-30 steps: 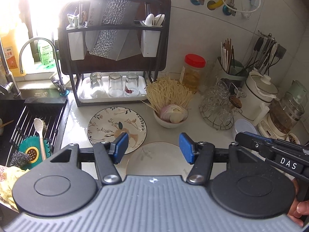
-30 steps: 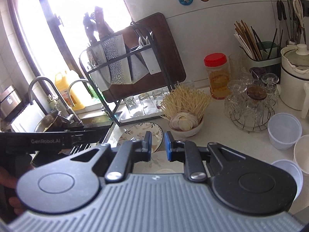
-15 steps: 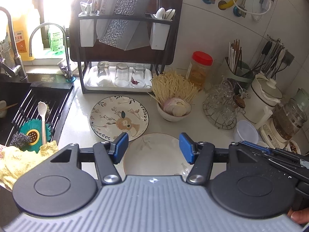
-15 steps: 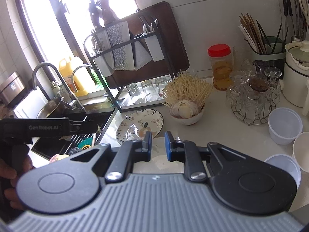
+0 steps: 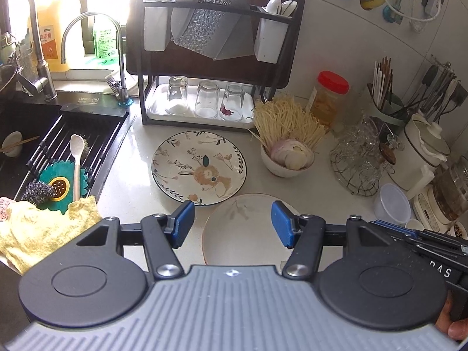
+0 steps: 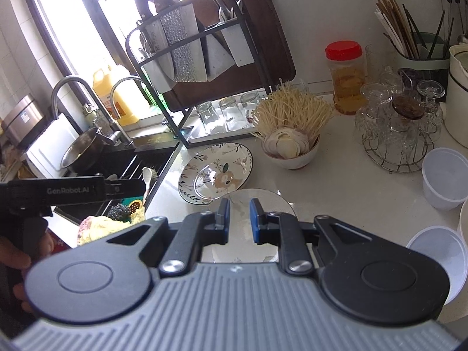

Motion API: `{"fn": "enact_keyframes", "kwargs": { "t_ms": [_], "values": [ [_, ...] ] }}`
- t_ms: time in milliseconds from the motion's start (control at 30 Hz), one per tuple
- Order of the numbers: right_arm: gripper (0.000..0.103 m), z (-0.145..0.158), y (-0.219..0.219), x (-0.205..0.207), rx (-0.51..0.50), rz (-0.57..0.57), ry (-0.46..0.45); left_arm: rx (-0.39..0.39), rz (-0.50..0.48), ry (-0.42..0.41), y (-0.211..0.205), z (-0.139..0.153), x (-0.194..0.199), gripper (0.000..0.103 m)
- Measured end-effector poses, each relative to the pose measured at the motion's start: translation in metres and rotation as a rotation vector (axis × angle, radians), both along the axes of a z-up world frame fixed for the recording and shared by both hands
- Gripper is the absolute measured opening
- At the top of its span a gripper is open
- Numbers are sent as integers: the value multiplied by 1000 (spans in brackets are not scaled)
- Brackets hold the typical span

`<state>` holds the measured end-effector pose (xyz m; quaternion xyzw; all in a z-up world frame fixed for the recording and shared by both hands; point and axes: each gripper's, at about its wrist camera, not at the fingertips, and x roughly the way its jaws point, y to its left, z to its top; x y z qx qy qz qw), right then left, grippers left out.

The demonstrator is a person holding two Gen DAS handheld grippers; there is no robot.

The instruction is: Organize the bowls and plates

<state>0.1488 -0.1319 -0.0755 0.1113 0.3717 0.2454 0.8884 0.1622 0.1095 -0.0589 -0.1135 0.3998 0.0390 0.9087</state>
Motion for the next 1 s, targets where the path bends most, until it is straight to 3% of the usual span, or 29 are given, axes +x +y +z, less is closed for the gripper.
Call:
{"fn": "enact_keyframes", "kwargs": {
  "t_ms": [100,467,500,533,600,667,733,833,1000],
  "values": [
    [19,-1,4,9,-13,-12,10,-53,2,10,8,0,5,64],
    [19,-8,20,42,36,-47,20,-3,7,43,36,-11,41,64],
    [25,-9,21,45,61,-37,30,13,6,48,40,-13,45,65],
    [43,-11,23,47,78,-31,39,26,8,51,43,-16,48,68],
    [62,-12,28,51,89,-32,37,29,10,63,52,-21,56,69],
    [63,-12,35,55,56,-30,16,24,7,69,60,-26,63,74],
    [66,-16,40,61,28,-27,17,26,9,82,66,-33,71,85],
    [79,-22,47,69,24,-12,28,-5,18,104,78,-45,83,89],
    [81,-35,57,86,28,-25,73,-42,35,121,98,-62,97,93]
  ]
}}
